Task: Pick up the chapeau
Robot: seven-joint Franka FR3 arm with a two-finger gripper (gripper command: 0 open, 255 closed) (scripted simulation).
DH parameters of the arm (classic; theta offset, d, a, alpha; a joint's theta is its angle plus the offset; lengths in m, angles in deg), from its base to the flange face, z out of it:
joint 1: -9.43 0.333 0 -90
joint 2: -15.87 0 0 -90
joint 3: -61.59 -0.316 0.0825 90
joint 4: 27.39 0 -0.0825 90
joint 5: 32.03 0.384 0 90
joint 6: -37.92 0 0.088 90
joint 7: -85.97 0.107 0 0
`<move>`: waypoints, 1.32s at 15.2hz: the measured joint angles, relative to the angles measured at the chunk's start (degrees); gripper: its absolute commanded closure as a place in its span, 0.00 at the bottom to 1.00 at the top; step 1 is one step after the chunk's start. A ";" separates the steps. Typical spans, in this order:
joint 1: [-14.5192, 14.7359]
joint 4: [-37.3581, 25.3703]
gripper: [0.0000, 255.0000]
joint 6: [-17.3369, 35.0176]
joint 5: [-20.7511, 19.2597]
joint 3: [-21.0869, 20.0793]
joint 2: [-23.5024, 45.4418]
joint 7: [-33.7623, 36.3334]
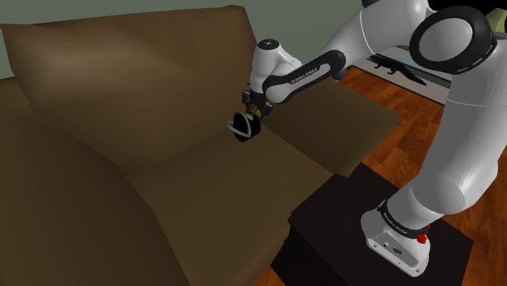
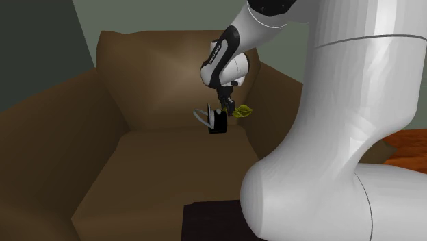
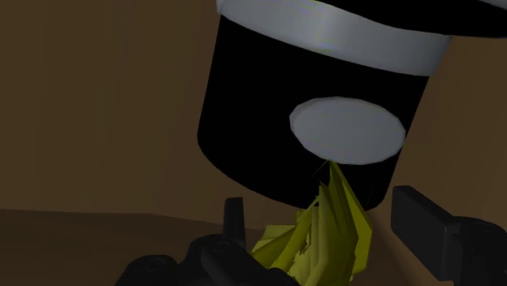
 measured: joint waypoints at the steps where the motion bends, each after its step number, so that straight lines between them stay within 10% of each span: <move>1: -0.01 -0.01 1.00 0.02 -0.01 0.01 0.01 0.00; 20: -1.26 -1.80 1.00 -6.77 4.11 -2.05 -5.35 -3.63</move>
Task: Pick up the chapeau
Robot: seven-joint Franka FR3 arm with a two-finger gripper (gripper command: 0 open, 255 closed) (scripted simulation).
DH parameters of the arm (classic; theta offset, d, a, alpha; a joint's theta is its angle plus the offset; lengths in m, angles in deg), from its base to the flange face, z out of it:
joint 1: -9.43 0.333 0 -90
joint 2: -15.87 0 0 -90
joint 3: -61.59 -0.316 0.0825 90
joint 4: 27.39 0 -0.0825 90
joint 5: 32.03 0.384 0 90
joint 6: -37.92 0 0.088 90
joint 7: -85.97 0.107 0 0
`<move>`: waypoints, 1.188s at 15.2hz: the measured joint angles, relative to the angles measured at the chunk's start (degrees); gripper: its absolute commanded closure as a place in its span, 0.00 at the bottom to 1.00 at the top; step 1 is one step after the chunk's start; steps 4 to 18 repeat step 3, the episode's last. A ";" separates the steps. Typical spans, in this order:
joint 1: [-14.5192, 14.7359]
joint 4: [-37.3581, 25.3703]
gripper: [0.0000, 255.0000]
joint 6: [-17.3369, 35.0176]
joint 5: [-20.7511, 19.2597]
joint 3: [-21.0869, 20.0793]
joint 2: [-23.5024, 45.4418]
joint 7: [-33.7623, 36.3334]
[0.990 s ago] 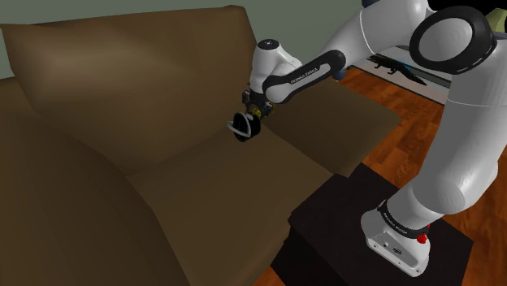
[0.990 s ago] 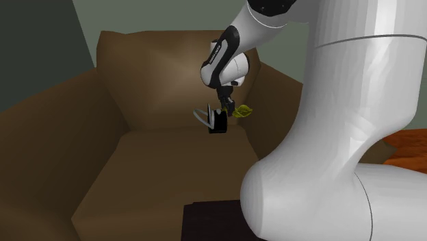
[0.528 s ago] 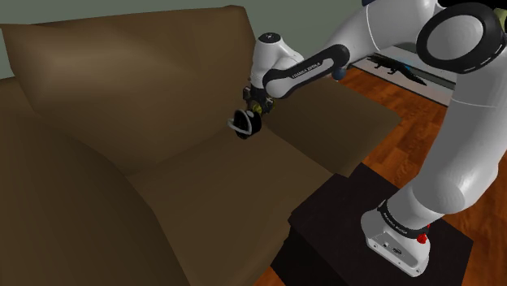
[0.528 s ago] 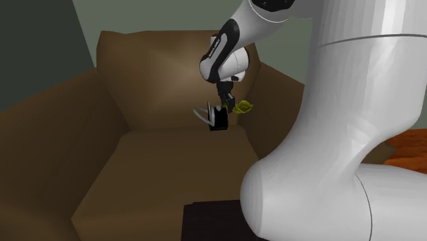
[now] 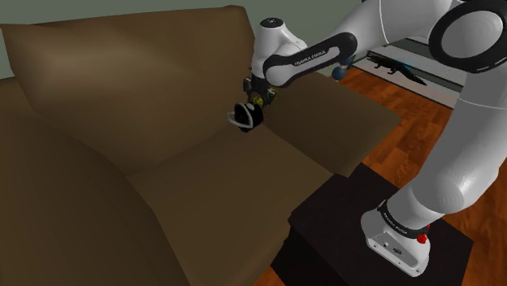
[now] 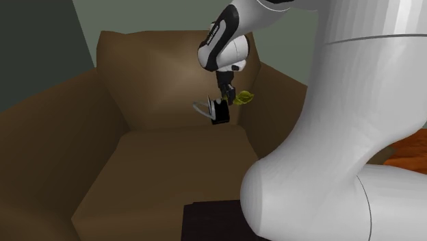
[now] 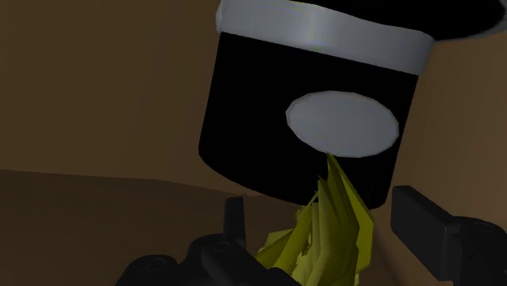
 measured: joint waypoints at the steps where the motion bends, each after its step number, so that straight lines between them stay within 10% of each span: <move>1: -0.13 -0.13 1.00 -0.62 0.38 -0.15 -0.55 -0.35; 18: -0.21 -0.51 1.00 -1.59 0.88 -0.37 -1.23 -0.75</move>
